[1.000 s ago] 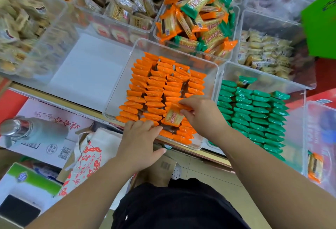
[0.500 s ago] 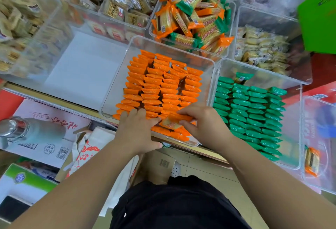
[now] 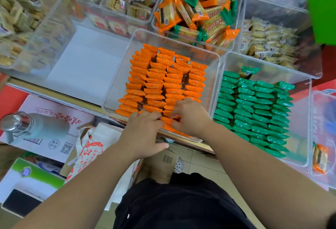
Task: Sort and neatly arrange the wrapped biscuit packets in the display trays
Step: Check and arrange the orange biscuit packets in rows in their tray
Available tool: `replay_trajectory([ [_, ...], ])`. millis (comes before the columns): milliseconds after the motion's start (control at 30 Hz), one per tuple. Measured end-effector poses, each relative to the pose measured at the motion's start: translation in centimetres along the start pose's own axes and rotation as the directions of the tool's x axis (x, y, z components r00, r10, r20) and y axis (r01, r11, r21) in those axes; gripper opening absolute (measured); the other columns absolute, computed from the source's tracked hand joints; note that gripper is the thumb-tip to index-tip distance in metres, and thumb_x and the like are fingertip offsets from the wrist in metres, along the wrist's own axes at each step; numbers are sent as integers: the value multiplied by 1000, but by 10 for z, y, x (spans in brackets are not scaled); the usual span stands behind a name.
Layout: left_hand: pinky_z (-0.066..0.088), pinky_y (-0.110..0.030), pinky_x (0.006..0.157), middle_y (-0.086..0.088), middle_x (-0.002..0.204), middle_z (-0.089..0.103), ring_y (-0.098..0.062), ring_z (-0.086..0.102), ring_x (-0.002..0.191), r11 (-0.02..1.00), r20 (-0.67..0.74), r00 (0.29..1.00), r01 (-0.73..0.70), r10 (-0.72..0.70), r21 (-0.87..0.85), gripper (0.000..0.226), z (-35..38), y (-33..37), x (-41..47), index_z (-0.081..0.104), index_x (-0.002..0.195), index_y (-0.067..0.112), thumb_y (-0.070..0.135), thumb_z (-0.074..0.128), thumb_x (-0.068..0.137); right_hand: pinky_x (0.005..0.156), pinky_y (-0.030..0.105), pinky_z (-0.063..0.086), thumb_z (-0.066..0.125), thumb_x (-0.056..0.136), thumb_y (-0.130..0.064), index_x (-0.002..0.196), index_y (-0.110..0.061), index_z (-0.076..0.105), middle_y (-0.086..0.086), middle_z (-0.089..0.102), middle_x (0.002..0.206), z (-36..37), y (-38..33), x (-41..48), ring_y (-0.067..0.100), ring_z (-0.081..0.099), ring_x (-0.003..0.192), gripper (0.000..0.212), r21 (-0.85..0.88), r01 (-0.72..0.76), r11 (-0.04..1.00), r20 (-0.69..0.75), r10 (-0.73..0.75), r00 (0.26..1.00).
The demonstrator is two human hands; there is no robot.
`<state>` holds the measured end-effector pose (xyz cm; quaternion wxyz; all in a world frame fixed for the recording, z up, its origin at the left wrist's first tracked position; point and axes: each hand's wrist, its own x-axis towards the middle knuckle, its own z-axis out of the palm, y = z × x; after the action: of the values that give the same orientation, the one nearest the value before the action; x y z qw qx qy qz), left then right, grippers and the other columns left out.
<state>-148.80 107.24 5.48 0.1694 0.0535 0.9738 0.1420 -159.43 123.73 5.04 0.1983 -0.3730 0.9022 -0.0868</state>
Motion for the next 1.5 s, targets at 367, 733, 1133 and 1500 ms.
replay_trajectory([
  [367,32,-43,102,7,125,49,-20,42,117,993,31,999,34,-37,111,80,-1,13,14,55,132,31,84,45,73,75,33,36,53,99,-29,100,-25,72,-2,59,103,-6,0,14,23,52,100,20,-240,-9,971,-22,4,1000],
  [733,35,-39,98,10,119,60,-17,45,113,990,47,999,-19,12,143,80,1,21,16,66,113,26,84,25,77,83,41,52,63,95,-28,97,-22,67,-1,60,110,-71,12,-14,25,55,106,8,33,-105,994,-176,109,978],
  [1133,35,-44,95,5,115,52,-21,43,110,974,35,999,-27,20,225,83,9,23,16,65,120,28,85,29,73,70,37,48,73,88,-17,84,-20,64,-5,57,84,-76,35,-83,18,57,81,10,300,-145,943,-376,256,891],
  [1500,37,-43,104,6,138,54,-21,45,126,994,8,999,48,-49,102,83,1,30,7,55,138,29,77,18,82,62,30,45,70,92,-17,79,-20,67,3,69,69,-67,18,-125,13,58,64,14,840,-238,488,-83,549,832],
])
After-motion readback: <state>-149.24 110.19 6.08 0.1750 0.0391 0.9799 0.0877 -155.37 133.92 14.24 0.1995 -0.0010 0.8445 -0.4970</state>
